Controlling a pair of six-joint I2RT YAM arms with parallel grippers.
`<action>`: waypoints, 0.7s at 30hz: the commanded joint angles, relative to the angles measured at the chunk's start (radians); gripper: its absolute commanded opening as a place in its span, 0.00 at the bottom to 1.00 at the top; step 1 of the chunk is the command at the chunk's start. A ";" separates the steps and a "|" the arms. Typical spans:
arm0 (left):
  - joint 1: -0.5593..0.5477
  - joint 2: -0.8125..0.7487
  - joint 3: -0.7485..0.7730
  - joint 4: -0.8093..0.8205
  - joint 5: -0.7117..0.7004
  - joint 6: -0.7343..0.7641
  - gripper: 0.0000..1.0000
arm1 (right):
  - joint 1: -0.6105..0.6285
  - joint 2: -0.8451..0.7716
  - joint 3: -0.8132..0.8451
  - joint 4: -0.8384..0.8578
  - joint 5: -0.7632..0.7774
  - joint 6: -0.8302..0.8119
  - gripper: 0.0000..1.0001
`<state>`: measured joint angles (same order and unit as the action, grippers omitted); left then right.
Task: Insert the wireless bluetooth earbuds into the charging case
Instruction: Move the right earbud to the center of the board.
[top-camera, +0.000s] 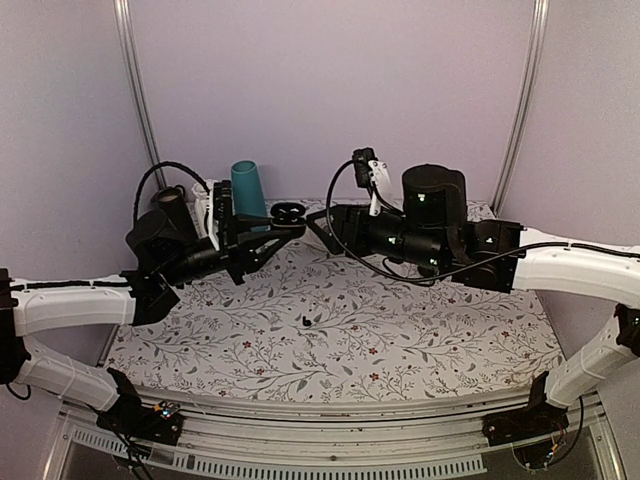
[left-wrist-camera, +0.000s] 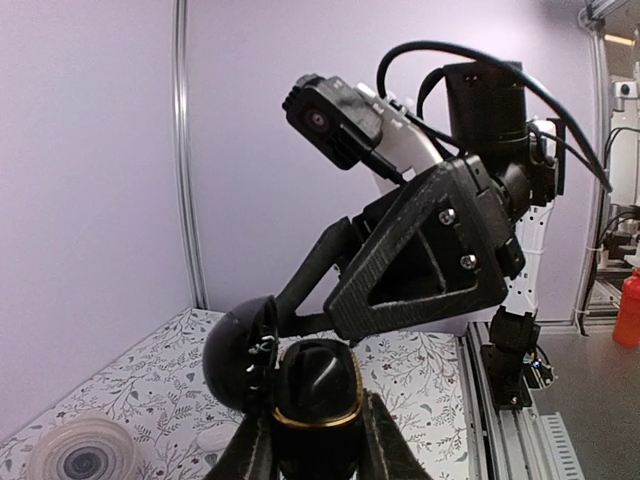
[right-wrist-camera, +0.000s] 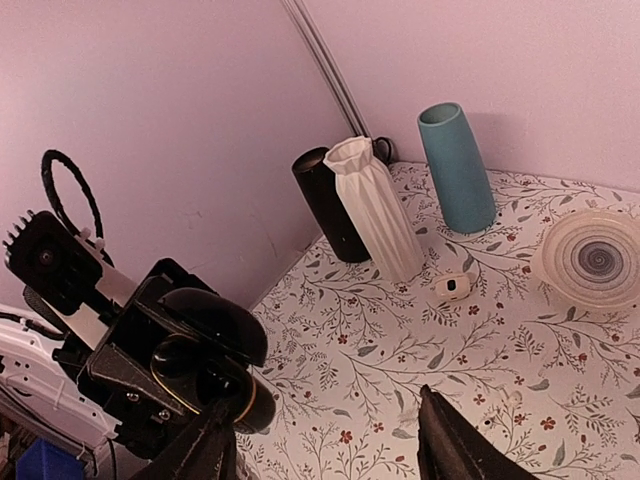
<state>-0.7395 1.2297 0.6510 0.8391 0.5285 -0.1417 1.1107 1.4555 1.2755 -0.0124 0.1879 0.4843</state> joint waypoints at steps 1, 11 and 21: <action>0.023 -0.059 -0.037 0.028 0.023 0.014 0.00 | -0.036 -0.085 -0.058 0.023 0.008 -0.026 0.62; 0.072 -0.210 -0.104 -0.064 -0.048 0.008 0.00 | -0.124 -0.054 -0.169 -0.063 -0.055 0.006 0.59; 0.089 -0.309 -0.126 -0.147 -0.112 0.007 0.00 | -0.131 0.265 -0.043 -0.181 -0.180 0.081 0.44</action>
<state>-0.6655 0.9512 0.5339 0.7330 0.4496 -0.1417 0.9852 1.6161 1.1614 -0.1135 0.0692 0.5060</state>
